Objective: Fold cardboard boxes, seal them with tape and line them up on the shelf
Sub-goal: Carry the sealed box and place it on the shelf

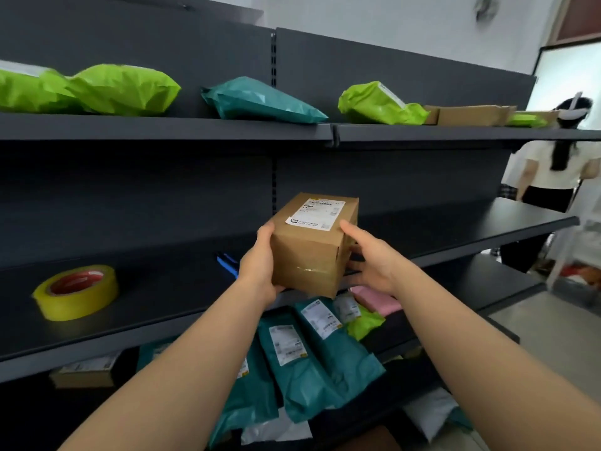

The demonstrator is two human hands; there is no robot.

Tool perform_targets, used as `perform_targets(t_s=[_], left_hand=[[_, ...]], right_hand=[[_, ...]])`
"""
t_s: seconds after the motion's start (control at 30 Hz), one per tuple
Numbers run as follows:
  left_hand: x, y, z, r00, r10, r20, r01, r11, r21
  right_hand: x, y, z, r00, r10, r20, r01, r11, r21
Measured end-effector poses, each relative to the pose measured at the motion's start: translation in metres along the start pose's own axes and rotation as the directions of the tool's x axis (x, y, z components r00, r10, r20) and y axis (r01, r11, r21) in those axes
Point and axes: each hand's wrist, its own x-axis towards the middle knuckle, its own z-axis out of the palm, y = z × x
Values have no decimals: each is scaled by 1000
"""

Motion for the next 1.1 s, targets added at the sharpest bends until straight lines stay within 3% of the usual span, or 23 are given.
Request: perform_targets(t_s=[0.17, 0.3, 0.6, 0.8, 1.1], left_hand=[[19, -21, 54, 993, -33, 109, 21, 994, 109], [46, -40, 96, 994, -13, 109, -11, 976, 218], [118, -74, 204, 1000, -10, 27, 6, 990, 139], [155, -89, 240, 1000, 14, -27, -9, 986, 168], [194, -101, 237, 990, 98, -102, -66, 958, 280]], right_hand=[[15, -13, -57, 997, 1, -74, -2, 1000, -21], [52, -22, -109, 990, 0, -142, 8, 998, 55], [158, -42, -202, 998, 12, -55, -6, 994, 106], [214, -39, -227, 997, 47, -66, -44, 998, 46], [251, -23, -223, 998, 56, -42, -57, 998, -11]])
